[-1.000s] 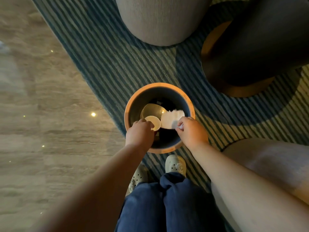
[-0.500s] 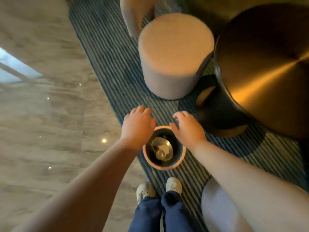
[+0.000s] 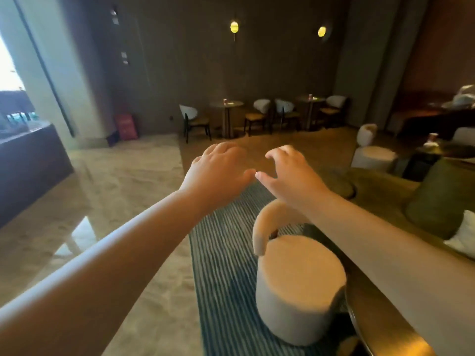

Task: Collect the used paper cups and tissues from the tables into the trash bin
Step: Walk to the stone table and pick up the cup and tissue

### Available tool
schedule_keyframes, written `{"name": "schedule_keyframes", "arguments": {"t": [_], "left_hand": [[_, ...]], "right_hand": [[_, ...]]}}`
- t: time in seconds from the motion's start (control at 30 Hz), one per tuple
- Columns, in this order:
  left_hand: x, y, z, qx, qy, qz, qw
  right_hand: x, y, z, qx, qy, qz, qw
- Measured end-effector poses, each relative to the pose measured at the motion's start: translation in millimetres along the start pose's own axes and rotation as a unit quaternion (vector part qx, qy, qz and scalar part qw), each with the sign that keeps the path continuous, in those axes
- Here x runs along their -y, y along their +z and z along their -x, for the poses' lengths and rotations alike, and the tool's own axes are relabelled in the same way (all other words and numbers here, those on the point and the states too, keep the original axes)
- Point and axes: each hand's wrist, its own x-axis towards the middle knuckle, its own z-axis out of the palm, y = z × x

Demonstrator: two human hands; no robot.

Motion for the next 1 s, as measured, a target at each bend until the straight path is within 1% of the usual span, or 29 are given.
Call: {"name": "schedule_keyframes", "arguments": {"t": [0.07, 0.2, 0.4, 0.47, 0.53, 0.57, 0.67, 0.77, 0.87, 0.93, 1.0], "left_hand": [[19, -33, -6, -0.011, 0.013, 0.0, 1.0], [72, -82, -20, -0.028, 0.034, -0.079, 0.996], [166, -131, -40, -0.008, 0.015, -0.083, 0.996], [190, -137, -45, -0.033, 0.023, -0.09, 0.995], [210, -136, -50, -0.067, 0.038, -0.077, 0.994], [219, -133, -54, -0.082, 0.044, -0.062, 0.994], [245, -115, -71, -0.105, 0.052, -0.043, 0.992], [272, -94, -100, -0.105, 0.058, -0.045, 0.992], [303, -75, -142, -0.088, 0.055, -0.034, 0.994], [325, -64, -174, -0.081, 0.041, -0.006, 0.996], [346, -55, -215, -0.087, 0.04, 0.004, 0.995]], "right_hand": [[31, -17, -17, -0.019, -0.015, 0.021, 0.999], [90, -28, -55, -0.03, -0.033, 0.01, 0.999], [170, -10, -101, -0.062, -0.042, 0.044, 0.996], [189, 3, -109, -0.071, -0.051, 0.087, 0.992], [205, 16, -114, -0.088, -0.088, 0.152, 0.981], [211, 23, -117, -0.092, -0.101, 0.163, 0.977], [220, 44, -138, -0.079, -0.099, 0.144, 0.981], [211, 70, -177, -0.062, -0.082, 0.131, 0.986], [193, 96, -226, -0.052, -0.074, 0.125, 0.988], [179, 108, -264, -0.038, -0.081, 0.129, 0.988], [164, 116, -304, -0.032, -0.085, 0.135, 0.987]]}}
